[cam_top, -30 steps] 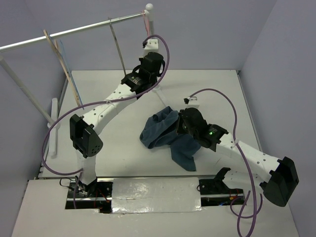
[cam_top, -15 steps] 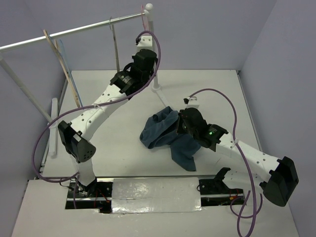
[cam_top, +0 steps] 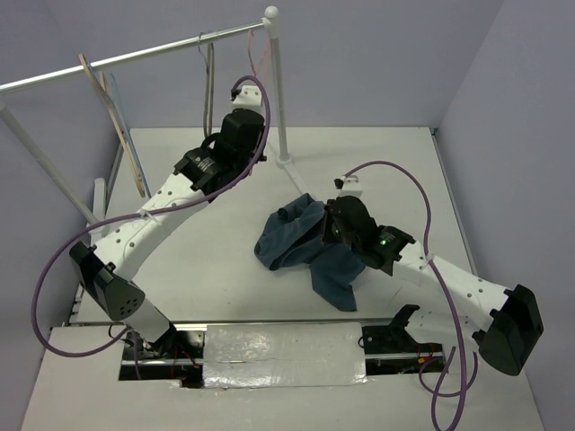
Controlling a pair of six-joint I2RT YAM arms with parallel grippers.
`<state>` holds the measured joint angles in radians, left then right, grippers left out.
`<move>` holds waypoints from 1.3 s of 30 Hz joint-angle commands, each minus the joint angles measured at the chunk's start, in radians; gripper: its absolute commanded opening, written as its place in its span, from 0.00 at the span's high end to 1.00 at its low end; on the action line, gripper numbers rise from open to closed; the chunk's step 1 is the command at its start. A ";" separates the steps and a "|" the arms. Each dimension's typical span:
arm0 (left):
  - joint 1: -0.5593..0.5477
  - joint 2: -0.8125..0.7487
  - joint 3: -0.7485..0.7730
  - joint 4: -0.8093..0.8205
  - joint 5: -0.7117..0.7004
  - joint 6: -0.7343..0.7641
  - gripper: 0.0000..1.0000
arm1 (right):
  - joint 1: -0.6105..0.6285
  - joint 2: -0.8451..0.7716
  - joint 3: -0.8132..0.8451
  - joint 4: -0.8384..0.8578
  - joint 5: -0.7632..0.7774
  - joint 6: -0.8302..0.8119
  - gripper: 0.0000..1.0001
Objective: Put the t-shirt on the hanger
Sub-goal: Pick up the hanger from the clothesline, then place the T-shirt on the hanger.
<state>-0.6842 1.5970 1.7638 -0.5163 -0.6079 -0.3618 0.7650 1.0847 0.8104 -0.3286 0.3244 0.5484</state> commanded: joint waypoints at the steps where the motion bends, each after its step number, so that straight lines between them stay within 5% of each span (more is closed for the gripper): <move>1: -0.009 -0.072 -0.029 0.044 0.081 0.046 1.00 | -0.003 -0.017 0.003 0.036 0.013 -0.013 1.00; 7: -0.046 -0.140 -0.095 -0.030 0.134 0.083 1.00 | -0.004 -0.026 -0.001 0.036 0.027 -0.013 1.00; 17: -0.132 -0.322 -0.292 -0.137 -0.003 0.061 1.00 | -0.007 0.004 0.015 0.011 0.059 0.007 1.00; 22: -0.185 -0.419 -0.426 -0.100 0.167 0.109 1.00 | -0.032 0.017 0.012 -0.007 0.082 0.022 1.00; 26: -0.358 -0.378 -0.396 -0.186 0.217 0.135 1.00 | -0.078 0.035 0.013 -0.026 0.090 0.050 1.00; 30: -0.498 -0.351 -0.348 -0.349 0.110 0.066 1.00 | -0.128 0.020 0.003 -0.035 0.100 0.077 1.00; 39: -0.543 -0.578 -0.556 -0.361 0.102 -0.003 1.00 | -0.194 -0.051 -0.036 -0.024 0.077 0.096 1.00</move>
<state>-1.2266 1.0798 1.2343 -0.8761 -0.4927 -0.3389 0.5880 1.0630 0.7807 -0.3641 0.3893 0.6315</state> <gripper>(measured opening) 0.118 0.012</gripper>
